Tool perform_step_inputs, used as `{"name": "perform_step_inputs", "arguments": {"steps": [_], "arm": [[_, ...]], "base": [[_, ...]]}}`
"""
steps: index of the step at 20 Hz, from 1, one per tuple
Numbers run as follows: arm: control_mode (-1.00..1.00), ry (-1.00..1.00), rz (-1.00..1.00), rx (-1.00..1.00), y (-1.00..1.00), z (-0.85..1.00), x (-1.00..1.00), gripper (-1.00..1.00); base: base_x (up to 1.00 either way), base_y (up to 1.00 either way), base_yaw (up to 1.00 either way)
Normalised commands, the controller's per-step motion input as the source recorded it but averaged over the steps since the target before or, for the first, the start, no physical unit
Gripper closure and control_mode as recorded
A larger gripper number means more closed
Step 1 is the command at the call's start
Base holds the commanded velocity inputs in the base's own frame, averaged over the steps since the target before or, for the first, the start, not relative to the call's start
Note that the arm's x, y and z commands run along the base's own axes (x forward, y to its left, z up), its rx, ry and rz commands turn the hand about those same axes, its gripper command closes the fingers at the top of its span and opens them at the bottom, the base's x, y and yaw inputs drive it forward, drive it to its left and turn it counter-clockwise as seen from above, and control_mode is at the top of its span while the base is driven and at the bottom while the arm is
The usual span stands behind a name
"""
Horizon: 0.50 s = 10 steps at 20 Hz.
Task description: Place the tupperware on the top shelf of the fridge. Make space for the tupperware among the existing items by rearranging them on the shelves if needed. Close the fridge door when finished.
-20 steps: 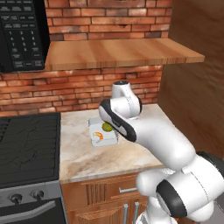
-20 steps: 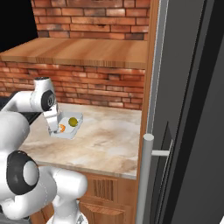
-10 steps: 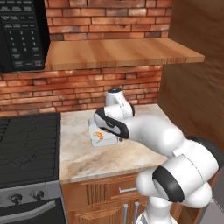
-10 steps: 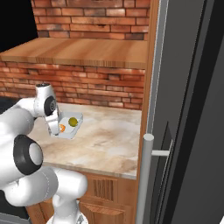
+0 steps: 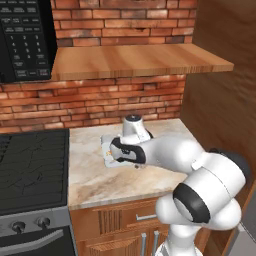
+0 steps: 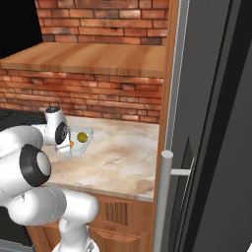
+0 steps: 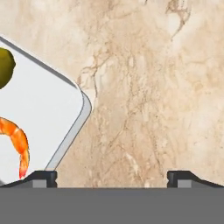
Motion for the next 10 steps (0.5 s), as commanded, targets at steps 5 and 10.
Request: {"name": "perform_step_inputs", "arguments": {"steps": [5, 10], "arm": [[-1.0, 0.0, 0.0, 0.0, 0.02, -0.09, 0.4, -1.0], [-1.0, 0.0, 0.0, 0.0, 0.07, -0.09, 0.37, -1.0]], "base": [[0.0, 0.0, 0.0], [0.0, 0.0, 0.0]]}}
